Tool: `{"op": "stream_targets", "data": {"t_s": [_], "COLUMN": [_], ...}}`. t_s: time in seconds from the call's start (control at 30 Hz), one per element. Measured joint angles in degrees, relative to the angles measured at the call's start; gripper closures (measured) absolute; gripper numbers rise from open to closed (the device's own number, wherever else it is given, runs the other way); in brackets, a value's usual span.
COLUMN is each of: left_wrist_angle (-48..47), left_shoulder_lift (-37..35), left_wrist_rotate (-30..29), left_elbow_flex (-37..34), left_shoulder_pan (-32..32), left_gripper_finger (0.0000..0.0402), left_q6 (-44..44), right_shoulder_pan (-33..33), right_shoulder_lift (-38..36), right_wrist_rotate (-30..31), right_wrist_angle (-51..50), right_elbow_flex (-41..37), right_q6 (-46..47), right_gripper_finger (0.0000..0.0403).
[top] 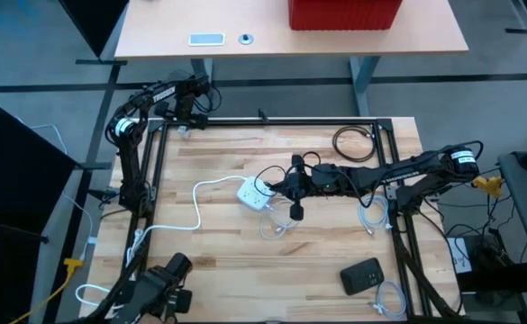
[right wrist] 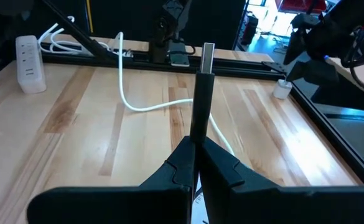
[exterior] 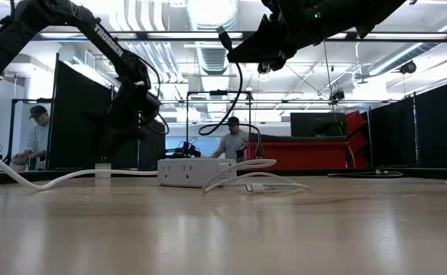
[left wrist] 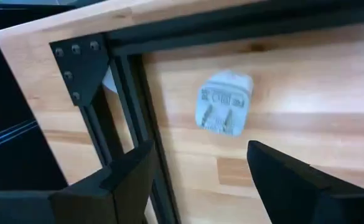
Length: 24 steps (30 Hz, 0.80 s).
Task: Insert USB
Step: Insert the left black USB cable into the white charger adapter
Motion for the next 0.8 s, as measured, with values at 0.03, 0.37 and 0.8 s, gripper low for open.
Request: {"op": "stream_targets", "data": {"t_s": [0.03, 0.37, 0.8], "left_wrist_angle": [1.0, 7.2, 8.7], "left_shoulder_lift": [0.0, 3.0, 4.4], "left_wrist_rotate": [0.5, 5.9, 6.1], "left_elbow_flex": [-0.2, -2.4, -3.4], "left_shoulder_pan": [0.3, 1.4, 0.3], "left_gripper_finger": [0.0153, 0.0132, 0.0131], "left_q6": [0.0, 0.8, 2.7], "right_shoulder_pan": [0.0, 0.0, -0.1], "right_shoulder_lift": [0.0, 0.0, 0.0], "right_wrist_rotate": [0.0, 0.0, 0.1], "right_wrist_angle": [-0.1, -1.7, -1.8], "right_elbow_flex": [0.0, 0.0, 0.0], "right_q6": [0.0, 0.0, -0.5], "right_gripper_finger": [0.0403, 0.0403, 0.0403]}}
